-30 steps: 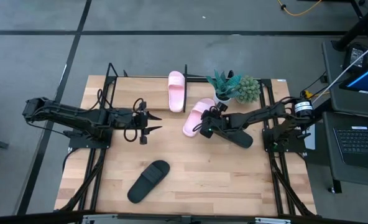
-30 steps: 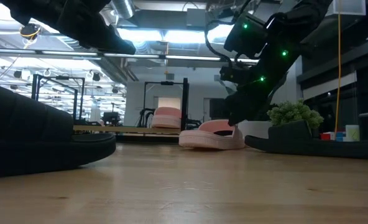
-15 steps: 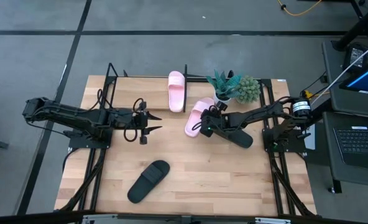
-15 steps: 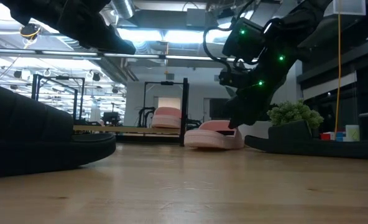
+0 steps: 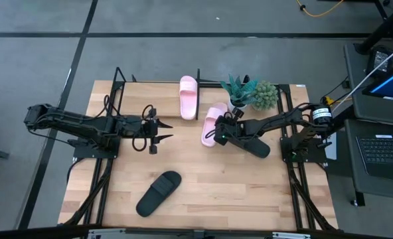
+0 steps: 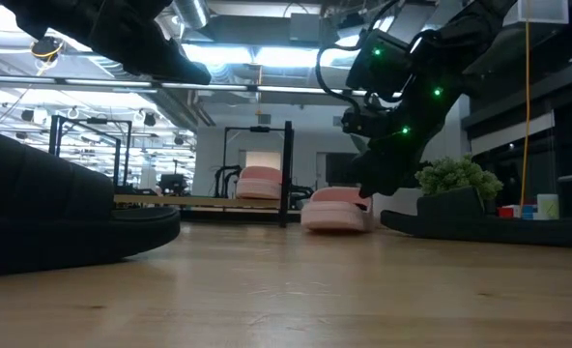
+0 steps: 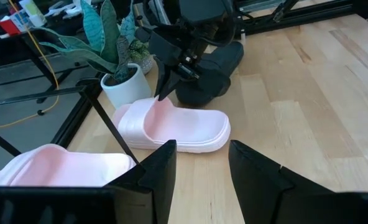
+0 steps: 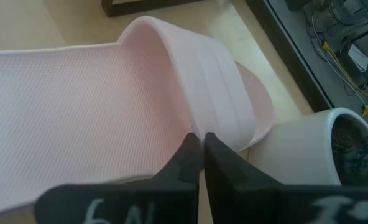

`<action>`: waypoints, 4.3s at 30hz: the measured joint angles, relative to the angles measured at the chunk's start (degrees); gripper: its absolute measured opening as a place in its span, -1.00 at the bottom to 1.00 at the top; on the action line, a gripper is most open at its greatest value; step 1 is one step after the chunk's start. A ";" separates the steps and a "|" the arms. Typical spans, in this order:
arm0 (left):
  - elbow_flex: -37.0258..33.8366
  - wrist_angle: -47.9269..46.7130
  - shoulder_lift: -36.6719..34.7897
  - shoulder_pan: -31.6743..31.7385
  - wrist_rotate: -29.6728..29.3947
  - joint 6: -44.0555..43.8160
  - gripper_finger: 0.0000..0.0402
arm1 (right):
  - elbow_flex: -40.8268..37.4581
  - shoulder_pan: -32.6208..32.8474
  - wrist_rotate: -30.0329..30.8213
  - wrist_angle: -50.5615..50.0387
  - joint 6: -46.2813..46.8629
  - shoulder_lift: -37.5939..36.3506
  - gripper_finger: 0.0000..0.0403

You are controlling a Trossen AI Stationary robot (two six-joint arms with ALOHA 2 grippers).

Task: Pick and place slides into the shelf
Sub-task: Put the pink slide on the shelf

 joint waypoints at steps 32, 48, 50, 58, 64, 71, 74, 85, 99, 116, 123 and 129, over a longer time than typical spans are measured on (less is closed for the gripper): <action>0.00 2.18 0.02 -0.13 1.01 -3.27 -0.30 | 0.02 13.08 8.65 10.31 -2.03 -5.75 -0.97; 5.96 5.50 5.13 -1.33 -0.10 -3.68 -0.30 | 0.02 14.81 18.05 23.02 -9.42 -5.75 -0.97; 7.43 5.34 7.43 -1.55 -2.48 -1.79 -0.30 | 0.02 14.79 18.05 23.04 -9.44 -5.75 -0.97; 12.96 5.15 16.48 -2.67 -8.31 2.12 -0.30 | 0.02 16.08 17.81 23.10 -9.44 -5.75 -0.97; 15.42 5.15 18.88 -3.12 -8.39 3.44 -0.30 | 0.13 20.13 17.74 23.51 -8.98 -5.75 -0.97; 16.97 5.13 18.88 -6.60 -9.30 2.83 -0.30 | 0.13 23.26 25.79 24.01 -9.27 -5.75 -0.97; 17.51 5.26 19.37 -8.97 -12.86 2.89 -0.30 | 0.13 23.22 28.26 24.09 -9.20 -5.75 -0.97; 18.11 6.47 23.70 -10.70 -20.90 5.56 -0.30 | 0.13 21.66 30.14 31.82 -14.71 -5.75 -0.97; 24.87 6.47 32.01 -8.70 -23.50 9.18 -0.30 | 0.11 19.44 30.16 36.81 -18.61 -5.75 -0.97; 26.69 6.51 36.15 -6.60 -32.35 13.36 -0.30 | 0.11 19.40 30.10 37.29 -19.91 -5.75 -0.97; 26.69 6.35 36.15 -5.98 -34.16 13.36 -0.30 | 0.11 19.50 30.01 37.29 -19.97 -5.75 -0.97; 26.69 5.02 36.13 -4.94 -35.47 13.36 -0.30 | 0.04 19.59 28.74 37.16 -20.06 -5.75 -0.97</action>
